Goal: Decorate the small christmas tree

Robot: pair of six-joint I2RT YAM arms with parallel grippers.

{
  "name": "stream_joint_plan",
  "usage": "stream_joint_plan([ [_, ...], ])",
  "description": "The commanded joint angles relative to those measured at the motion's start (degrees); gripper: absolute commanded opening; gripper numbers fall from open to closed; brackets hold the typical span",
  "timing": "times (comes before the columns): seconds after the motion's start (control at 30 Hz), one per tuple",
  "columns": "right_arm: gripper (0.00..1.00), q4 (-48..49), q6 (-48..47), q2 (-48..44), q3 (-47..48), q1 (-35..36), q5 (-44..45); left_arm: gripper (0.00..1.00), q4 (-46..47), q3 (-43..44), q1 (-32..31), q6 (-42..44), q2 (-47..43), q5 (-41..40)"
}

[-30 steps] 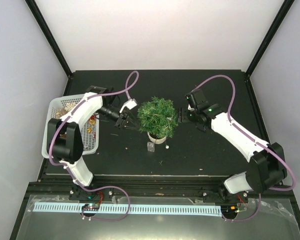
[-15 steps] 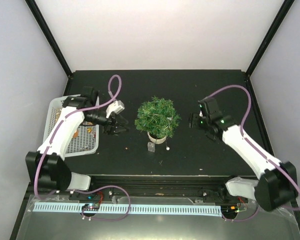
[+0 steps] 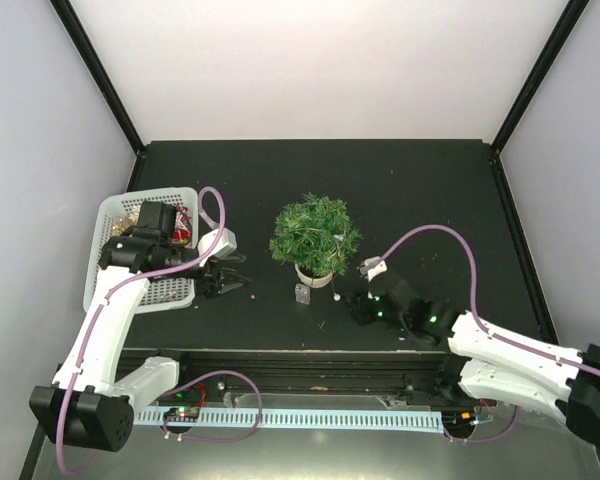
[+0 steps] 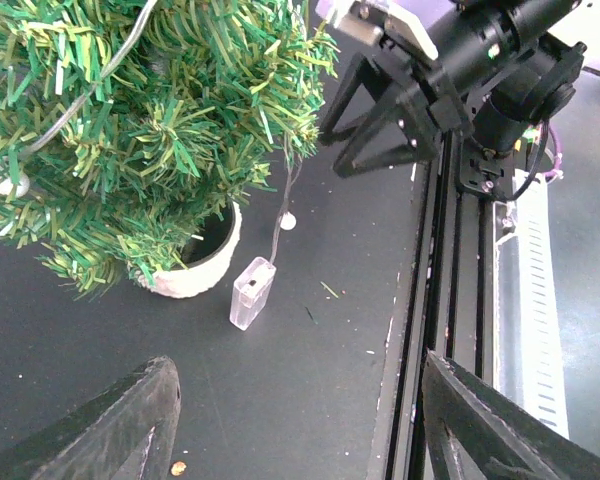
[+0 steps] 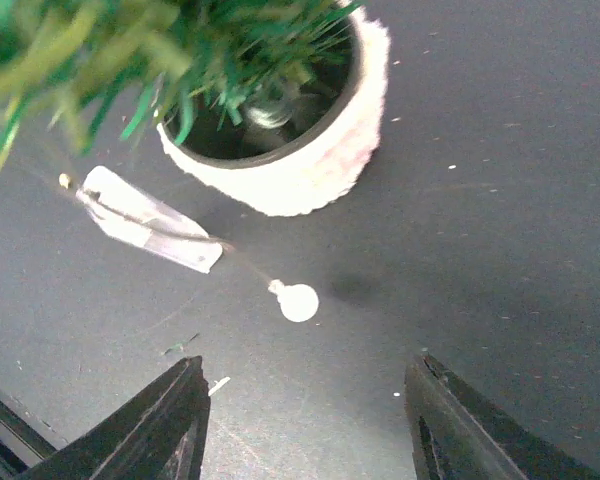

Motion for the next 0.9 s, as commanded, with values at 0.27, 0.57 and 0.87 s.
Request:
stream_joint_plan([
  [0.27, 0.71, 18.0, -4.9, -4.7, -10.9, 12.6, 18.0, 0.69, 2.5, -2.6, 0.4, 1.0, -6.0, 2.6],
  [0.57, 0.89, 37.9, -13.8, -14.5, -23.9, 12.8, 18.5, 0.71, 6.4, -3.3, 0.5, -2.6, -6.5, 3.9],
  [0.87, 0.81, 50.4, -14.4, 9.4, -19.2, 16.7, 22.1, 0.72, 7.9, -4.5, 0.5, -3.9, -8.6, 5.2],
])
